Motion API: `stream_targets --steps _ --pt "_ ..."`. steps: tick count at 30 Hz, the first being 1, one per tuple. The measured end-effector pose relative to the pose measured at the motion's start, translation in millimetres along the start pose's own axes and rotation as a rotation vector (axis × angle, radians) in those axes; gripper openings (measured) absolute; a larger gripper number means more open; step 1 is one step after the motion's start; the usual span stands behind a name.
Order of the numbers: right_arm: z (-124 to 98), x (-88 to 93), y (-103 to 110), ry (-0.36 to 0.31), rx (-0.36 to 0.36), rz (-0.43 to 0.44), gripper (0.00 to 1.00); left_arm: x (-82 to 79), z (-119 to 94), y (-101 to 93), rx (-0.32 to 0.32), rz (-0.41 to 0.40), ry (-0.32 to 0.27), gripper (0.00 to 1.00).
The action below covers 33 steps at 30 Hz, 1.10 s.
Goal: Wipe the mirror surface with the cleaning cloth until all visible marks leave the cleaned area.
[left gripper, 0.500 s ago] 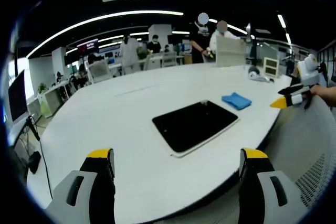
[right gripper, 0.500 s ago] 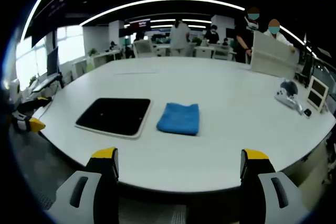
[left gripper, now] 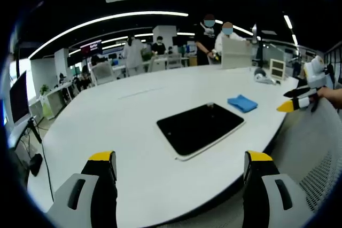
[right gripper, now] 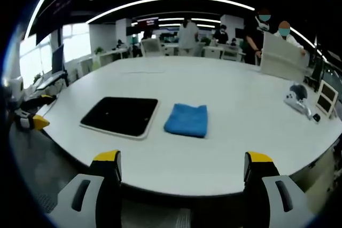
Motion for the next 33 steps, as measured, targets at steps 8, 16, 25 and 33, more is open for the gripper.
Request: stream_targets --steps 8,16,25,33 --pt "-1.4 -2.1 -2.8 -0.026 0.028 0.022 0.92 -0.4 0.2 -2.5 0.018 0.001 -0.004 0.98" --pt "-1.2 1.0 -1.3 0.007 0.018 0.015 0.93 -0.1 -0.4 0.0 0.001 -0.002 -0.005 0.99" --pt "-2.0 2.4 -0.3 0.013 0.003 0.021 0.97 -1.9 -0.5 -1.7 0.019 0.0 -0.02 0.99" --pt "-0.6 4.2 2.3 0.032 -0.025 0.027 0.95 -3.1 -0.7 2.2 -0.02 0.008 -0.024 0.99"
Point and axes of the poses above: the point that each gripper's makers call its tool centre point, and the gripper's own axes: z roughly forward along the fingers, y roughly to its left, x roughly out of its underside, the point moved 5 cm from there along -z, roughly backward along the fingers, and after that the axes turned 8 degrees about -y, right-handed, at the moved point
